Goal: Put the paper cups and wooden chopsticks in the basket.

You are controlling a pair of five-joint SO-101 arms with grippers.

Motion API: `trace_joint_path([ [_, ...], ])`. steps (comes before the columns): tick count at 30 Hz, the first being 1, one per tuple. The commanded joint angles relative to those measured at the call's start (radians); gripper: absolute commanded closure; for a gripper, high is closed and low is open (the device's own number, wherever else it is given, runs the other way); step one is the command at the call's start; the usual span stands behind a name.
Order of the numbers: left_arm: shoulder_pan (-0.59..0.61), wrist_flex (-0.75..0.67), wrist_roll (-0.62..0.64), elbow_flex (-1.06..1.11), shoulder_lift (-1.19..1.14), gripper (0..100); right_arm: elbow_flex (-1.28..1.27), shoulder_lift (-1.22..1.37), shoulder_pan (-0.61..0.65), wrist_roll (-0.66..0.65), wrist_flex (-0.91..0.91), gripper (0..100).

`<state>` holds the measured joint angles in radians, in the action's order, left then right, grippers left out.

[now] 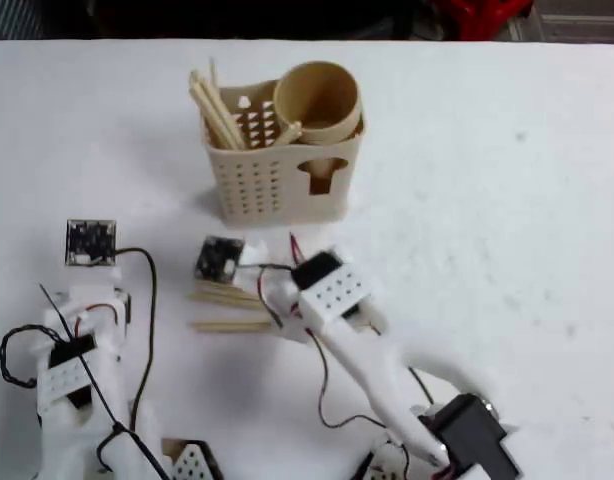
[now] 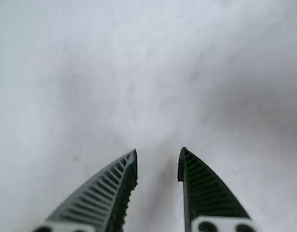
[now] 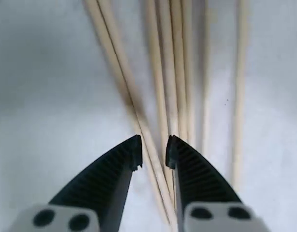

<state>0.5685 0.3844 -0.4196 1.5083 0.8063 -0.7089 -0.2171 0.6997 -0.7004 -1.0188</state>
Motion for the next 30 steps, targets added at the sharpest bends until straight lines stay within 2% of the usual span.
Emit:
trace_joint_path([
  [1,-0.001,-0.011,-0.006,-0.006,0.024,85,-0.109,-0.067,0.007,-0.046,0.14,90.4],
  [9,-0.001,-0.011,-0.006,-0.006,0.024,85,-0.124,0.004,0.031,-0.025,0.179,90.7],
  [16,-0.001,-0.011,-0.006,-0.006,0.024,85,0.058,0.236,-0.079,0.015,0.203,90.7],
  [22,-0.001,-0.011,-0.006,-0.006,0.024,85,0.167,0.265,-0.177,0.08,0.203,90.8],
  [30,-0.001,-0.011,-0.006,-0.006,0.024,85,0.16,0.249,-0.177,0.069,0.173,90.7],
])
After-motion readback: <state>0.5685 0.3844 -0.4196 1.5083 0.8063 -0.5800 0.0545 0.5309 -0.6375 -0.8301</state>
